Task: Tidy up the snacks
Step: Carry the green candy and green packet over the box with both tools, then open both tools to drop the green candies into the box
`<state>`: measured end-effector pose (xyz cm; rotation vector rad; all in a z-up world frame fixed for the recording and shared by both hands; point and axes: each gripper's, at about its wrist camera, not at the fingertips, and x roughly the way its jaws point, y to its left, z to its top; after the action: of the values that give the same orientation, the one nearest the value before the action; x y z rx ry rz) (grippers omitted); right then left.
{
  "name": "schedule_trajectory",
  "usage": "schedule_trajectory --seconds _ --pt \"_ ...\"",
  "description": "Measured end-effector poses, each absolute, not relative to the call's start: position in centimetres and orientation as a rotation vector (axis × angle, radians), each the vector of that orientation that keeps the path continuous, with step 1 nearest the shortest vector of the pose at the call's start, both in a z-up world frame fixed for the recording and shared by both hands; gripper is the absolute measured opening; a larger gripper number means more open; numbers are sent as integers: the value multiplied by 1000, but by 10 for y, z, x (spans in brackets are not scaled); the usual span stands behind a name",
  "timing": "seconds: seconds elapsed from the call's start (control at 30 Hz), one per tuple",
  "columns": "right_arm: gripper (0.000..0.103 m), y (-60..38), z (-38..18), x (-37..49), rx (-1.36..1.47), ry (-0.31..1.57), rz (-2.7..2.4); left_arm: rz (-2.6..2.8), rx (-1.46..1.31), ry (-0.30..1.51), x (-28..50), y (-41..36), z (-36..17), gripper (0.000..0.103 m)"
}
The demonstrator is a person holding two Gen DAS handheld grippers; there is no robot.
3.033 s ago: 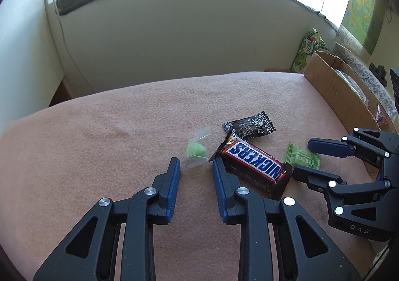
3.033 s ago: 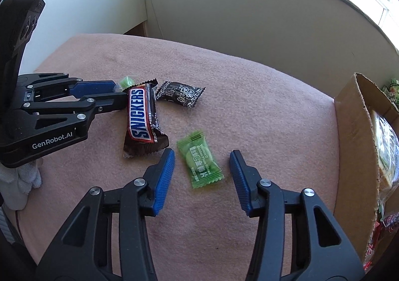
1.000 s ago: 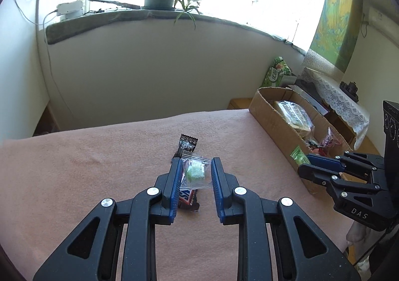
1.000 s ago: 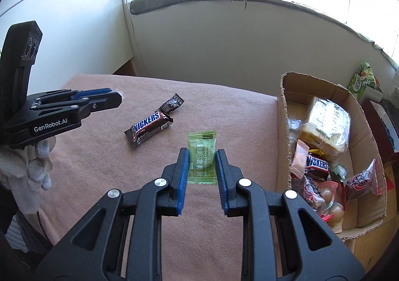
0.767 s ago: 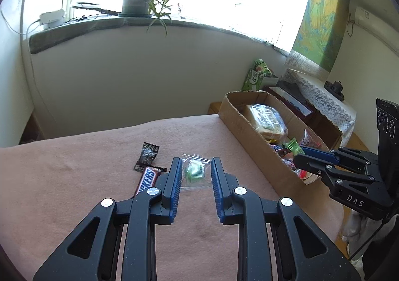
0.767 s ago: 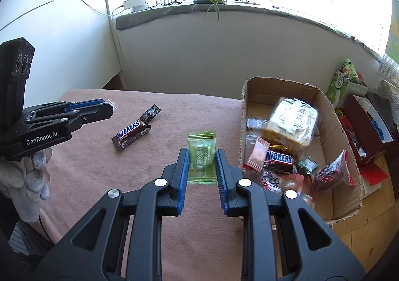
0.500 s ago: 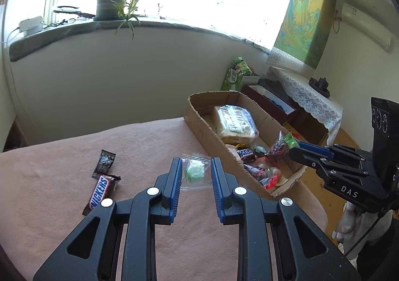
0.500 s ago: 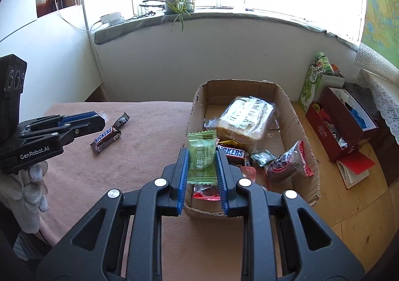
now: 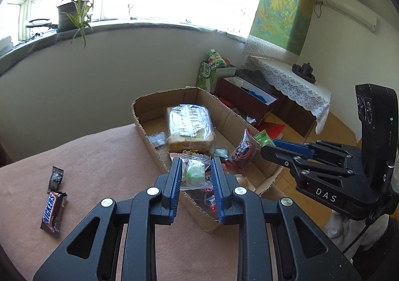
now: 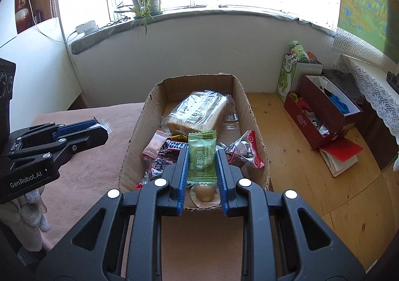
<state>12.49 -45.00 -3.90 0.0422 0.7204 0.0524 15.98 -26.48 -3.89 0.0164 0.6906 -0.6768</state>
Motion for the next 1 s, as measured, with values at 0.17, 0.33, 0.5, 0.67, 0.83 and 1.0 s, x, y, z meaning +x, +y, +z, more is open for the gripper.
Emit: schedule_trajectory --seconds 0.17,0.33,0.5,0.67,0.83,1.0 --pt "23 -456 -44 131 56 734 52 -689 50 690 159 -282 -41 22" --pt "23 -460 -49 136 67 744 54 -692 57 697 161 -290 -43 22" --pt "23 -463 -53 139 78 753 54 -695 59 706 162 -295 -45 22" --pt "23 -464 -56 142 88 763 57 -697 61 710 162 -298 -46 23" --pt "24 -464 -59 143 88 764 49 -693 61 708 163 -298 -45 23" --pt "30 -466 -60 144 90 767 43 -687 57 709 164 -296 -45 23"
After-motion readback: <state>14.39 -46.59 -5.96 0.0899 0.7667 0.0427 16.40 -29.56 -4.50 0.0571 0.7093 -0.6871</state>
